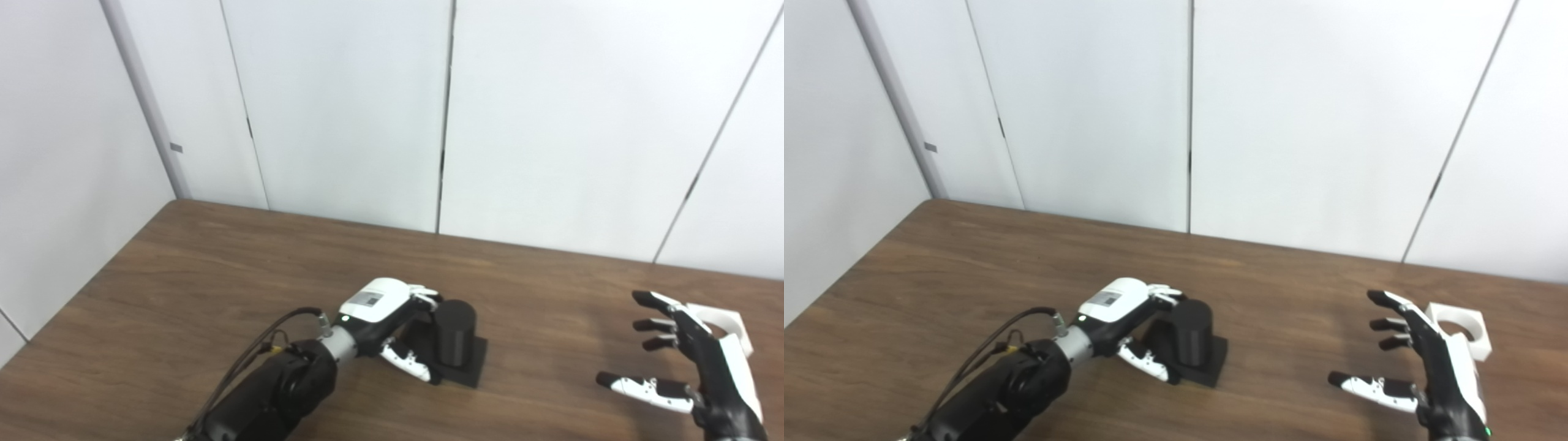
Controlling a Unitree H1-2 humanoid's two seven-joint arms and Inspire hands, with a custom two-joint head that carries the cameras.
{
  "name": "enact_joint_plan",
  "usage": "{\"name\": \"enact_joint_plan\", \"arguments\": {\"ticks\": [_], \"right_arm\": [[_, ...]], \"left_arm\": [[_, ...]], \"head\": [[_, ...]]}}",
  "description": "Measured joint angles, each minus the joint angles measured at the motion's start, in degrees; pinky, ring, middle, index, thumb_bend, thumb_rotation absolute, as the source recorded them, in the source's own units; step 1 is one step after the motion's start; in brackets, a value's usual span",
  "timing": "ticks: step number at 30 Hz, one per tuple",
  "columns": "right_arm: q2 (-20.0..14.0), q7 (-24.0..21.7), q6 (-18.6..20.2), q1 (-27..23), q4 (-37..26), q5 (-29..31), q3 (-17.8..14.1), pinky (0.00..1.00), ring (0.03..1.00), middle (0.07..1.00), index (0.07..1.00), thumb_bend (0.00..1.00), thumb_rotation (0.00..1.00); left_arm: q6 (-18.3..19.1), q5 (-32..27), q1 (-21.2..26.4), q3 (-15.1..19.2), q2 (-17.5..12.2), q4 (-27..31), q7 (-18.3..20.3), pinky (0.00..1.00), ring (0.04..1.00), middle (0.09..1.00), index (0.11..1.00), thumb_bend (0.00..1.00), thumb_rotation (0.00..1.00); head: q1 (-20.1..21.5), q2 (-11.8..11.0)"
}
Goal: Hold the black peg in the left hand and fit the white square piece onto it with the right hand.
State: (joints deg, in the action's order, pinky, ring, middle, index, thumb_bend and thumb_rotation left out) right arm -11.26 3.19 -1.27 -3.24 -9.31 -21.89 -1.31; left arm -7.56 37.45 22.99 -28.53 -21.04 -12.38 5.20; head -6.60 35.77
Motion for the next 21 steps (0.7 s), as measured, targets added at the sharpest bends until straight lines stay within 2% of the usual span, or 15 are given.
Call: {"name": "enact_joint_plan", "arguments": {"ticks": [4, 5, 7, 11, 15, 18, 21], "right_arm": [[0.03, 0.62, -1.30, -0.17, 0.48, 0.07, 0.25, 0.53, 0.666, 0.800, 0.770, 0.58, 0.00], [0.04, 0.73, -1.54, -0.27, 0.65, 0.04, 0.33, 0.53, 0.665, 0.800, 0.770, 0.58, 0.00], [0.11, 0.82, -1.61, -0.43, 0.88, -0.04, 0.48, 0.53, 0.662, 0.797, 0.769, 0.58, 0.00], [0.34, 1.01, -1.98, -0.56, 1.20, -0.26, 0.85, 0.54, 0.672, 0.795, 0.770, 0.57, 0.00], [0.49, 1.00, -1.77, -0.56, 0.82, -1.42, 1.18, 0.55, 0.681, 0.784, 0.764, 0.58, 0.01], [0.31, 0.54, -1.25, -0.59, -0.76, -2.63, 1.29, 0.58, 0.696, 0.784, 0.773, 0.60, 0.03], [-1.97, -1.94, -0.62, -1.25, -1.84, -3.72, 1.44, 0.59, 0.705, 0.789, 0.782, 0.59, 0.01]], "left_arm": [[-0.91, 0.85, 0.56, -0.96, 0.36, -0.58, -0.28, 0.80, 0.896, 0.868, 0.487, 0.52, 0.07], [-0.92, 1.13, 0.71, -1.25, 0.40, -0.63, -0.28, 0.81, 0.901, 0.870, 0.487, 0.52, 0.07], [-0.91, 1.83, 1.15, -1.89, 0.40, -0.72, -0.26, 0.82, 0.899, 0.867, 0.488, 0.52, 0.07], [-0.94, 2.64, 1.77, -2.88, 0.37, -0.78, -0.12, 0.83, 0.901, 0.865, 0.488, 0.52, 0.07], [-1.42, 3.56, 2.13, -3.66, -0.14, -0.78, -0.09, 0.82, 0.896, 0.862, 0.488, 0.52, 0.07], [-1.90, 4.64, 2.45, -4.13, -0.62, -0.77, -0.15, 0.81, 0.883, 0.867, 0.489, 0.52, 0.07], [-2.05, 5.15, 2.45, -4.14, -0.72, -0.78, -0.53, 0.80, 0.877, 0.866, 0.489, 0.52, 0.07]], "head": [[2.38, 0.44], [4.21, 0.61], [4.40, 0.62], [9.13, 0.79], [11.87, 0.70], [15.02, 0.18], [17.15, -0.97]]}}
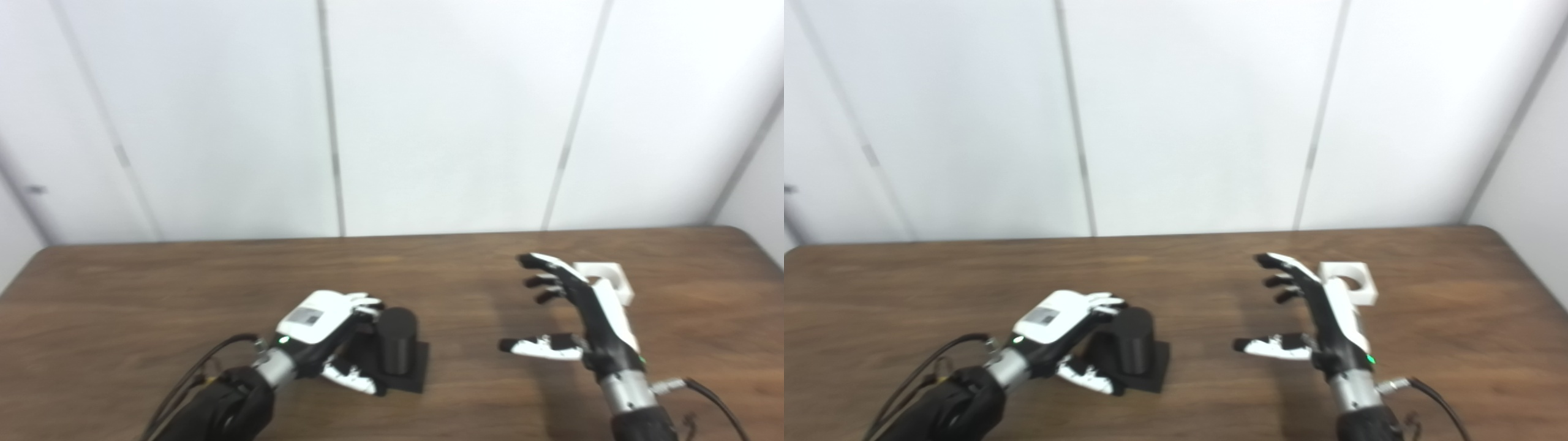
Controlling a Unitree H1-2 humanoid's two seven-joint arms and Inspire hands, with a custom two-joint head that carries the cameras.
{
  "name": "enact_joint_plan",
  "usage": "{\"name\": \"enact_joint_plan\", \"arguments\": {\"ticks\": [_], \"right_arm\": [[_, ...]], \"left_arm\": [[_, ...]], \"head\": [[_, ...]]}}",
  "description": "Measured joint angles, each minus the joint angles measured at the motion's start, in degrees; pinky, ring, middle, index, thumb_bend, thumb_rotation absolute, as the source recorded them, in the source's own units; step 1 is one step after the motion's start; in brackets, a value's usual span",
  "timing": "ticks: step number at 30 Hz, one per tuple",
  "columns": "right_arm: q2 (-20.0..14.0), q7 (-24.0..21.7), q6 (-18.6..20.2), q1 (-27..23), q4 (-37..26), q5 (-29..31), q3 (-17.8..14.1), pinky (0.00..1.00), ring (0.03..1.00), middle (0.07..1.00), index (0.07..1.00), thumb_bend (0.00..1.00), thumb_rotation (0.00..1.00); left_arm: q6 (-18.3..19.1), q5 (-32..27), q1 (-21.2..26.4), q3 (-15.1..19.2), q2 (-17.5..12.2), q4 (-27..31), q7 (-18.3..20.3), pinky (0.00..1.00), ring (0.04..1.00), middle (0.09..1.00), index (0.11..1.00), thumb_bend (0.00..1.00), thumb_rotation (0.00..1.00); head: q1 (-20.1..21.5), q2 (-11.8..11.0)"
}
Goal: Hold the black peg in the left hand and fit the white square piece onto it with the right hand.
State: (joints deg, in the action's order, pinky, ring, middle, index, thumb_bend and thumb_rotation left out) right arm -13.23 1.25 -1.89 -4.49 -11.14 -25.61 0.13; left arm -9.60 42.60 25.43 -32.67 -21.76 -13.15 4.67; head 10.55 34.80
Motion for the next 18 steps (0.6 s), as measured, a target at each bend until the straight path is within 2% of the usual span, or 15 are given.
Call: {"name": "enact_joint_plan", "arguments": {"ticks": [5, 6, 8, 10, 11, 13, 15, 18], "right_arm": [[-6.71, -4.48, 3.79, -3.34, -1.20, -2.50, -0.37, 0.58, 0.717, 0.806, 0.770, 0.59, 0.06], [-7.85, -5.54, 4.76, -4.24, -1.54, -2.89, -0.52, 0.59, 0.723, 0.813, 0.767, 0.60, 0.04], [-9.77, -7.79, 6.72, -5.85, -2.67, -3.45, -0.51, 0.60, 0.747, 0.833, 0.771, 0.60, 0.01], [-11.96, -11.14, 9.53, -7.29, -3.49, -4.87, 0.25, 0.63, 0.812, 0.886, 0.807, 0.63, 0.06], [-13.33, -13.73, 11.28, -8.08, -4.04, -5.63, 0.98, 0.64, 0.823, 0.895, 0.813, 0.64, 0.07], [-16.22, -17.71, 14.08, -9.37, -4.77, -7.74, 2.47, 0.69, 0.852, 0.913, 0.819, 0.76, 0.10], [-17.96, -20.51, 15.87, -10.65, -4.84, -9.61, 3.20, 0.74, 0.875, 0.924, 0.826, 0.80, 0.13], [-19.77, -22.93, 17.70, -12.49, -4.86, -12.78, 4.36, 0.85, 0.916, 0.945, 0.846, 0.85, 0.16]], "left_arm": [[-0.28, 0.05, -0.21, -0.02, -0.69, 0.31, -0.20, 0.80, 0.898, 0.862, 0.490, 0.52, 0.07], [-0.26, 0.05, -0.33, 0.00, -0.94, 0.61, -0.06, 0.81, 0.898, 0.862, 0.490, 0.52, 0.07], [-0.23, 0.03, -0.47, 0.02, -1.31, 1.16, 0.27, 0.81, 0.900, 0.863, 0.490, 0.52, 0.07], [-0.25, -0.01, -0.54, 0.05, -1.44, 1.55, 0.50, 0.81, 0.892, 0.856, 0.490, 0.52, 0.07], [-0.27, -0.07, -0.62, 0.06, -1.50, 1.69, 0.57, 0.80, 0.891, 0.854, 0.490, 0.52, 0.07], [-0.57, -0.31, -0.89, 0.11, -1.73, 1.86, 0.60, 0.79, 0.881, 0.850, 0.490, 0.52, 0.06], [-1.42, -0.54, -0.98, 0.13, -2.14, 1.88, 0.61, 0.78, 0.869, 0.843, 0.490, 0.52, 0.06], [-2.64, -0.85, -1.32, 0.47, -2.62, 1.88, 0.50, 0.75, 0.853, 0.830, 0.489, 0.52, 0.06]], "head": [[4.64, -1.93], [4.66, -1.93], [7.54, -2.55], [10.62, -3.33], [10.63, -3.34], [13.26, -4.39], [13.27, -4.39], [16.07, -5.71]]}}
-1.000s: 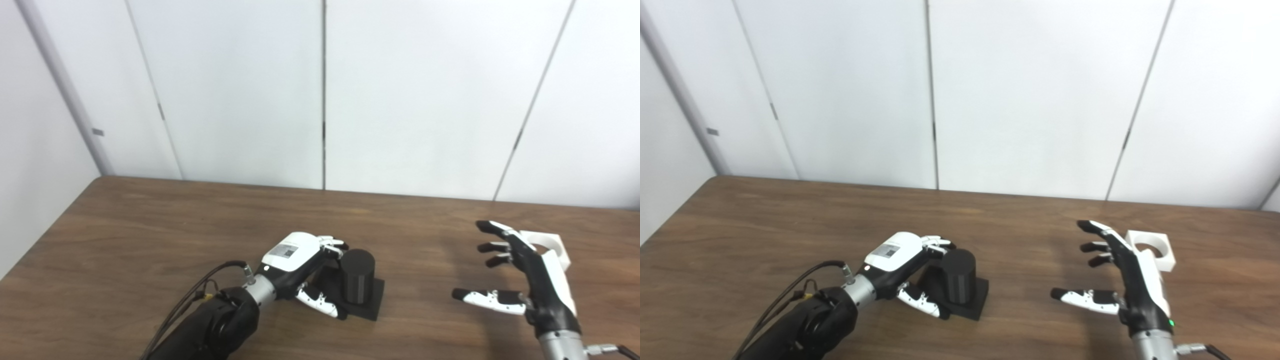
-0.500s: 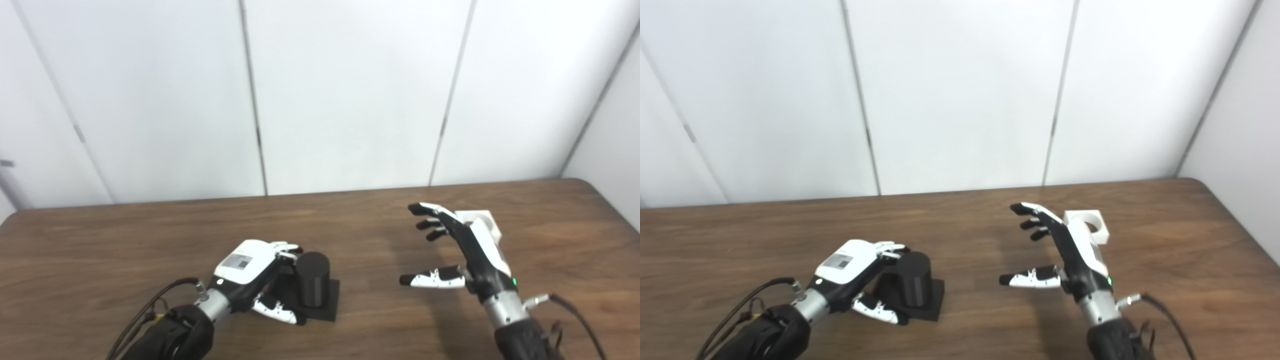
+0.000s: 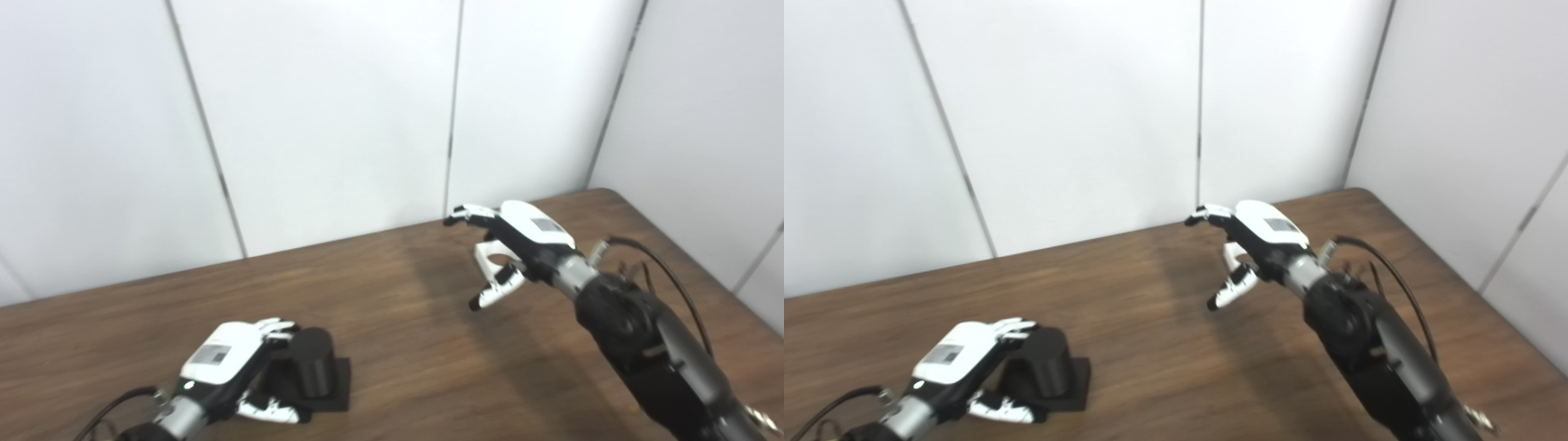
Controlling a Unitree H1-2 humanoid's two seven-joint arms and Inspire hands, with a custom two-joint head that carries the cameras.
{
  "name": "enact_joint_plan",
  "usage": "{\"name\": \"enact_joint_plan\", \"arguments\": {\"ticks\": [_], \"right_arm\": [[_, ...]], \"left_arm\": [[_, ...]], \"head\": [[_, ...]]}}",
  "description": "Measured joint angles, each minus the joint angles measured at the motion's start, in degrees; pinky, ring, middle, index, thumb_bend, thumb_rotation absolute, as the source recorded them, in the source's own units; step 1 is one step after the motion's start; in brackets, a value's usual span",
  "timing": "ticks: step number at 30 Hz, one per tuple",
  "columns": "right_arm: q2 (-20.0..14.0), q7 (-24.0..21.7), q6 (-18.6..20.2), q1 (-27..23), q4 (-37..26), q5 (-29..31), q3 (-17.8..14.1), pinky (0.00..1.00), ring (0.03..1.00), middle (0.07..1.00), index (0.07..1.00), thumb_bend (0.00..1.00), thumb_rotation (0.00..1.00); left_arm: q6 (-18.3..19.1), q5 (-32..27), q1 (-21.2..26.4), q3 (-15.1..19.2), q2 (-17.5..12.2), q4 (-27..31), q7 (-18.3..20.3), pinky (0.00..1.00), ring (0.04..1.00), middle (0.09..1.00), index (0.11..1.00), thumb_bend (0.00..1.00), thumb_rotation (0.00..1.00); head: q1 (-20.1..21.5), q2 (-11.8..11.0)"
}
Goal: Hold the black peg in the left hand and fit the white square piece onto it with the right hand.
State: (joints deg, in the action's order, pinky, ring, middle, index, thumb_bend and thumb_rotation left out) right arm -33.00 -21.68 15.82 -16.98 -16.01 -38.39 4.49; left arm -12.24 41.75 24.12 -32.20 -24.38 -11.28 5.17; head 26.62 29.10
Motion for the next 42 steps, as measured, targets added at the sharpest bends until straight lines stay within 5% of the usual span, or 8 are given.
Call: {"name": "enact_joint_plan", "arguments": {"ticks": [7, 22, 34, 42], "right_arm": [[-3.80, -8.38, 4.34, -4.69, 1.93, -10.73, 5.00, 0.94, 0.982, 0.979, 0.883, 0.88, 0.19], [-4.07, -13.05, 5.95, -12.16, 15.01, -18.89, 9.32, 0.96, 1.000, 1.000, 0.903, 0.89, 0.18], [-3.49, -14.55, 6.12, -15.52, 25.08, -21.62, 13.63, 0.91, 0.985, 0.989, 0.895, 0.97, 0.23], [-2.36, -9.89, 5.77, -16.52, 30.47, -21.39, 14.70, 0.92, 0.986, 0.977, 0.868, 0.94, 0.23]], "left_arm": [[-2.07, -0.24, -0.92, 0.96, -0.66, 0.00, -0.27, 0.74, 0.840, 0.818, 0.488, 0.52, 0.06], [-4.95, -0.71, -1.32, 1.78, -0.91, -0.78, -0.62, 0.75, 0.843, 0.828, 0.488, 0.52, 0.06], [-6.73, -1.35, -1.50, 2.08, -0.94, -2.26, -1.95, 0.75, 0.861, 0.848, 0.489, 0.52, 0.06], [-6.92, -1.44, -1.74, 2.15, -0.96, -2.35, -2.37, 0.77, 0.861, 0.851, 0.489, 0.52, 0.06]], "head": [[2.56, -1.41], [2.65, -2.55], [3.26, -3.87], [2.91, -3.43]]}}
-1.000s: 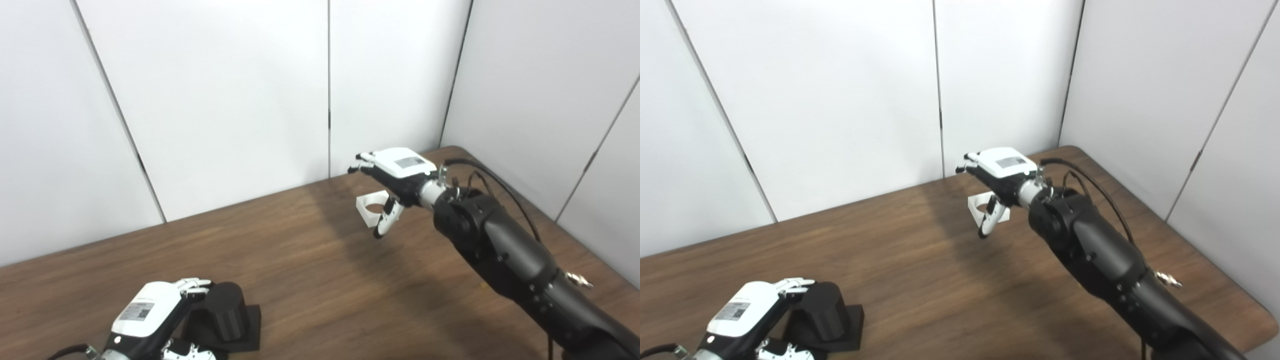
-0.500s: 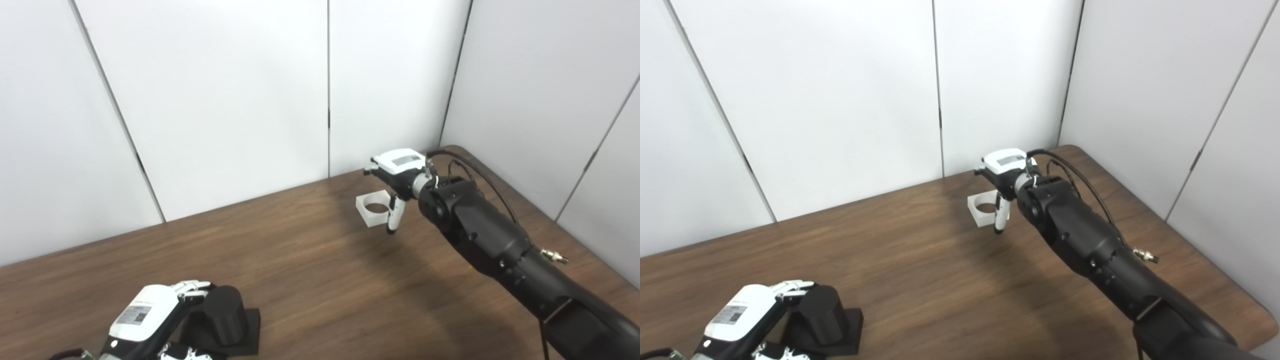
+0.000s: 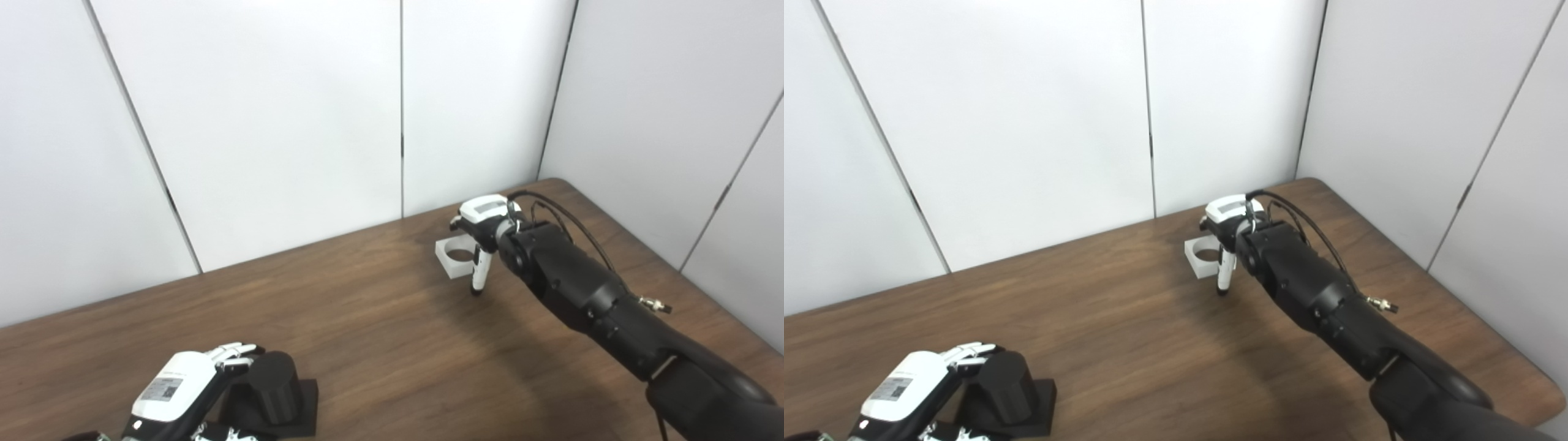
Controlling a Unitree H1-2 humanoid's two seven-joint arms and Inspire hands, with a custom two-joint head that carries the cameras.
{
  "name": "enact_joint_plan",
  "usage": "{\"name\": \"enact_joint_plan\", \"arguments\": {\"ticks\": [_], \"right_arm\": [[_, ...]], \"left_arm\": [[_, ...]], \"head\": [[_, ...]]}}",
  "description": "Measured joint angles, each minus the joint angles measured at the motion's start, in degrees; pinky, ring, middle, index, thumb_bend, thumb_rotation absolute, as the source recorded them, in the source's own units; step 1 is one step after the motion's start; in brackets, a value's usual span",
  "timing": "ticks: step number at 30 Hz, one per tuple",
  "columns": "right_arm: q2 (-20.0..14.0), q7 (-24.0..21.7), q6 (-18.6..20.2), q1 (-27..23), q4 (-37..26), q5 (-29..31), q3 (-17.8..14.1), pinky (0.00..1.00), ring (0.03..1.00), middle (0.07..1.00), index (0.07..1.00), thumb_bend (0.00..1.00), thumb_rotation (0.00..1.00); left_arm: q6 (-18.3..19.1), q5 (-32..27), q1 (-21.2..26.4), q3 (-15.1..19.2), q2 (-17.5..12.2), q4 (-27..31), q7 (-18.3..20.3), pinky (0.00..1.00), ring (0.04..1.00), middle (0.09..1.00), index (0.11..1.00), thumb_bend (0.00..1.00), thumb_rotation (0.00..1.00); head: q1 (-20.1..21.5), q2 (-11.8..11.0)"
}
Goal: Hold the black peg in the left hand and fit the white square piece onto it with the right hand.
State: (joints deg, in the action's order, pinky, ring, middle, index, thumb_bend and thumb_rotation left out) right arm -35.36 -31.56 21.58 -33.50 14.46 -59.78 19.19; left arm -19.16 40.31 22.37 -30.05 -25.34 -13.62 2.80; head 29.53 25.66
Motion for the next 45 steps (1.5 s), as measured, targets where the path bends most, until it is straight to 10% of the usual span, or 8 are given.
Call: {"name": "enact_joint_plan", "arguments": {"ticks": [24, 29, 45], "right_arm": [[0.71, 7.16, -1.99, -4.62, 10.56, 2.60, 2.74, 0.93, 0.923, 0.894, 0.662, 0.77, 0.23], [0.64, 7.77, -1.87, -4.41, 10.55, 4.65, 2.10, 0.96, 0.910, 0.857, 0.502, 0.53, 0.15], [-0.92, 7.58, -1.77, -3.02, 8.22, 9.02, 1.28, 0.94, 0.888, 0.806, 0.485, 0.52, 0.14]], "left_arm": [[0.84, -0.23, -1.41, 0.44, -0.13, 1.41, 0.16, 0.75, 0.843, 0.832, 0.489, 0.52, 0.06], [1.28, -0.22, -1.81, 0.71, -0.16, 2.24, 0.41, 0.73, 0.835, 0.824, 0.488, 0.52, 0.06], [1.55, -0.14, -1.83, 0.86, -0.17, 2.97, 1.08, 0.72, 0.826, 0.815, 0.488, 0.52, 0.06]], "head": [[-1.58, 0.96], [-1.85, 1.32], [-2.02, 2.20]]}}
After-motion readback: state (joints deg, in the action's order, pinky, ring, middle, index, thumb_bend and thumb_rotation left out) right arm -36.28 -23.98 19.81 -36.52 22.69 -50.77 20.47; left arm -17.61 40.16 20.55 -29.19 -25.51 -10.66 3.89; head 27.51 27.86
